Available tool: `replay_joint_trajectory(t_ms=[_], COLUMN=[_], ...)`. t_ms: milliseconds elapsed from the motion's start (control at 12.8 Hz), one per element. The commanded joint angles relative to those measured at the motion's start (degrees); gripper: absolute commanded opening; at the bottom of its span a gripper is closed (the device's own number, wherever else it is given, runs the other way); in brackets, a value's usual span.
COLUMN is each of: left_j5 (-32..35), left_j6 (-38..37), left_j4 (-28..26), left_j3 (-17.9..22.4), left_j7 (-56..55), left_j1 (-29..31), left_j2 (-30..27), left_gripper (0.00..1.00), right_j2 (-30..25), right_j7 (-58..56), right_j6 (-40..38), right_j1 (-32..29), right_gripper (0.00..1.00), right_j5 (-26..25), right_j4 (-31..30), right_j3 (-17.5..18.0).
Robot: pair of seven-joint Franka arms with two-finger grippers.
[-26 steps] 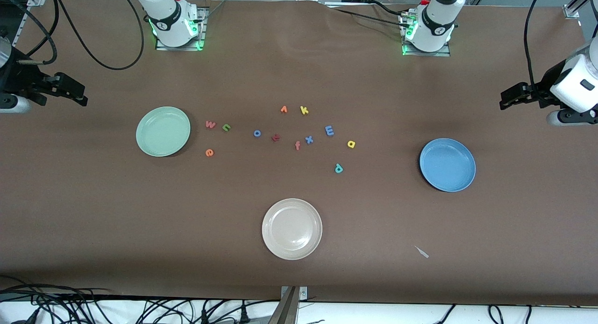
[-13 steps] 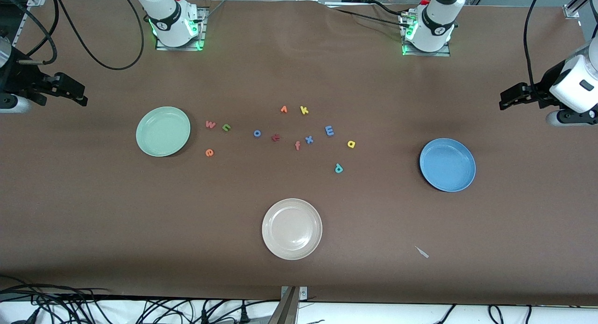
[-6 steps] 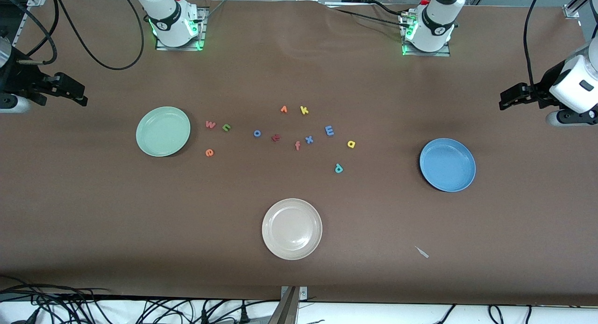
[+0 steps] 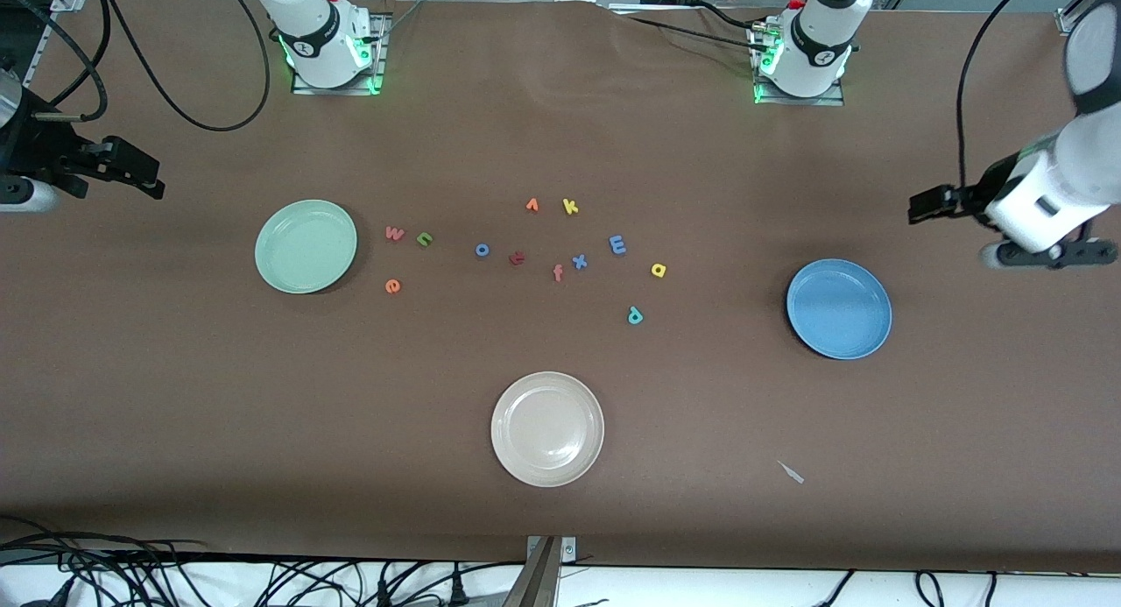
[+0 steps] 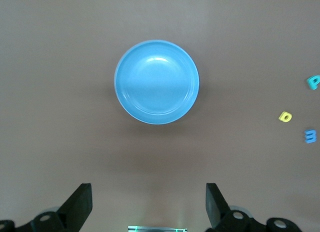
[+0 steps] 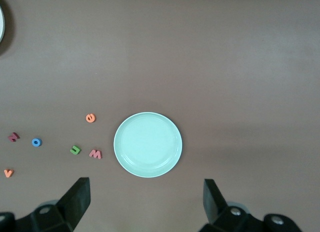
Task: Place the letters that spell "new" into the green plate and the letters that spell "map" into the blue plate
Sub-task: 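Reach the left gripper to the blue 3 while the right gripper reaches the pink w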
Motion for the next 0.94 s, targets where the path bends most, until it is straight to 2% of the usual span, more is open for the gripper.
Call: replay_joint_trajectory(t_ms=[0, 78, 469, 860], left_j5=[-2.1, -3.5, -6.8, -5.9], left_j6=[0.1, 2.5, 17.2, 41.0], left_j4=[4.4, 4.3, 0.9, -12.3], left_j3=[-1.0, -2.2, -2.3, -2.3], left_j7=[0.2, -1.3, -25.7, -49.2], left_j1=[-3.1, -5.3, -17.1, -28.8], left_j2=[7.8, 8.7, 14.1, 15.4], left_gripper=[1.0, 1.0, 1.0, 1.0], right_j2=[-0.3, -0.3, -0.1, 2.3], right_j7=[0.4, 0.4, 0.4, 0.3], right_j6=[-0.3, -0.3, -0.5, -0.9], right_j1=[-0.3, -0.3, -0.3, 0.3], right_gripper=[1.0, 1.0, 1.0, 1.0], right_j5=[0.1, 0.1, 0.1, 2.4], right_j4=[0.0, 0.0, -0.2, -3.0], right_j3=[0.2, 0.2, 0.5, 1.9])
